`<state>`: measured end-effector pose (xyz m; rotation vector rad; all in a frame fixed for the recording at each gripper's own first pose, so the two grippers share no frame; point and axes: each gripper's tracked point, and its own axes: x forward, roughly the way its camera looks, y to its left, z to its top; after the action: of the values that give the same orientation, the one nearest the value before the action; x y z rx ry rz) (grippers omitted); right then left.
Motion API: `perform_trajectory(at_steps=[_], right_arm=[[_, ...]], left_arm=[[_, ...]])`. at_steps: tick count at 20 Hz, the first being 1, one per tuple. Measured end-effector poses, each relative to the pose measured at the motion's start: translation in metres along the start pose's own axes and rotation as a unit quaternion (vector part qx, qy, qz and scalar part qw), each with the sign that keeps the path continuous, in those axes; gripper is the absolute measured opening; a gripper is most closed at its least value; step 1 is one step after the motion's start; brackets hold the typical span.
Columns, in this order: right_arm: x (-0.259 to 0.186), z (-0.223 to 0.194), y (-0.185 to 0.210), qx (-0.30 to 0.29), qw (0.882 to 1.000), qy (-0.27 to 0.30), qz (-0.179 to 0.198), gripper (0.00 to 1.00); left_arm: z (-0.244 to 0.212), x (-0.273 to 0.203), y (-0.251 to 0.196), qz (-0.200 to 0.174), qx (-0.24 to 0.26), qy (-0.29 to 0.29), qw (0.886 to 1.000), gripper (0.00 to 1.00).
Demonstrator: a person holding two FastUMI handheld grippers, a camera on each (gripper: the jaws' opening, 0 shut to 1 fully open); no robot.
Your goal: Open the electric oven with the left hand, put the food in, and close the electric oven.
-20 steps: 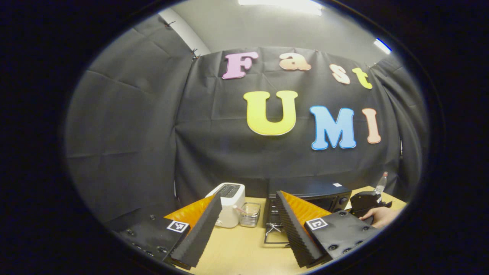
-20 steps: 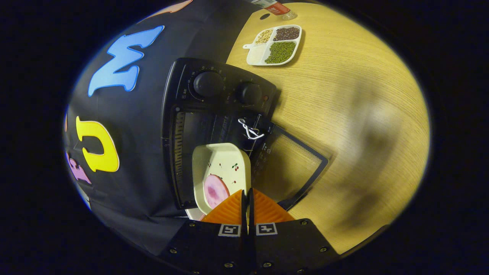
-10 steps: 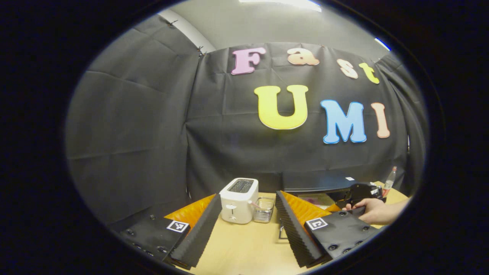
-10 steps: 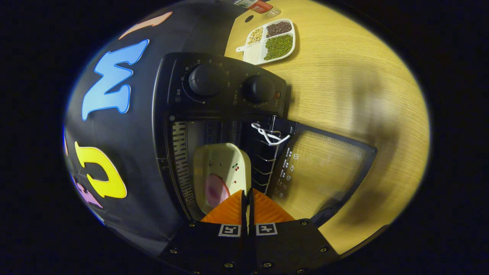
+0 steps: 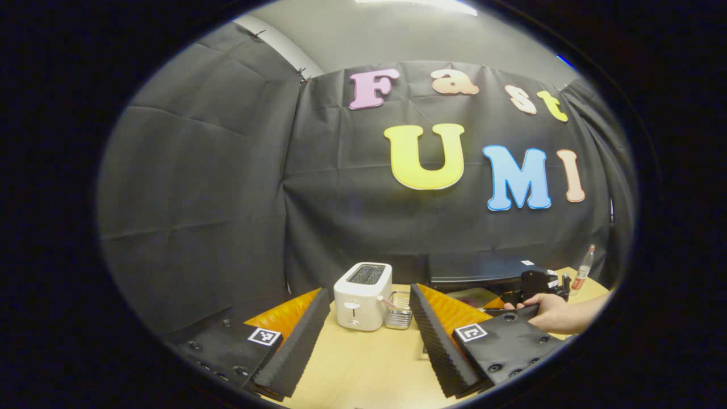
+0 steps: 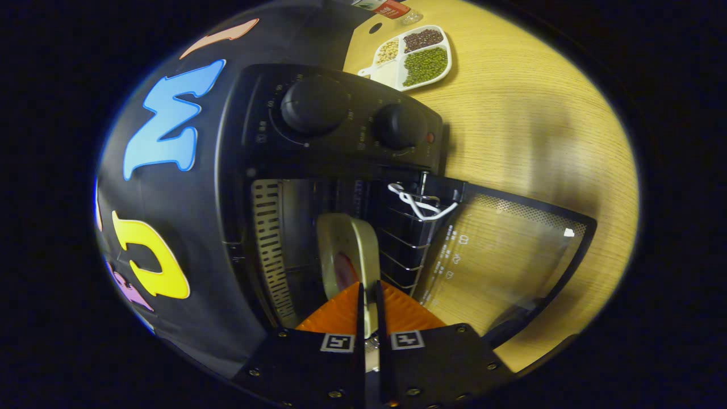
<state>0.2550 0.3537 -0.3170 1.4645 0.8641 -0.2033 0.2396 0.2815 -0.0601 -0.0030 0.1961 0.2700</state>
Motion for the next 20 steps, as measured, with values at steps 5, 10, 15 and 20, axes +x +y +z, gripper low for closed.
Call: perform_trajectory(at_steps=[5,10,15,20], right_arm=[[-0.024,-0.007,0.006,-0.058,0.998,0.027,0.03,0.93],[-0.067,-0.008,0.005,-0.143,0.987,0.048,0.048,0.97],[-0.123,0.007,0.009,-0.277,0.957,0.041,0.078,0.97],[-0.182,0.041,0.02,-0.417,0.902,-0.014,0.109,0.97]], left_arm=[[0.003,-0.002,-0.014,-0.015,0.001,-0.009,1.0,1.0],[0.005,-0.006,-0.039,-0.039,-0.002,-0.013,0.999,0.95],[0.0,-0.011,-0.069,-0.063,-0.006,-0.011,0.998,1.0],[-0.016,-0.02,-0.099,-0.089,0.0,0.001,0.996,1.0]])
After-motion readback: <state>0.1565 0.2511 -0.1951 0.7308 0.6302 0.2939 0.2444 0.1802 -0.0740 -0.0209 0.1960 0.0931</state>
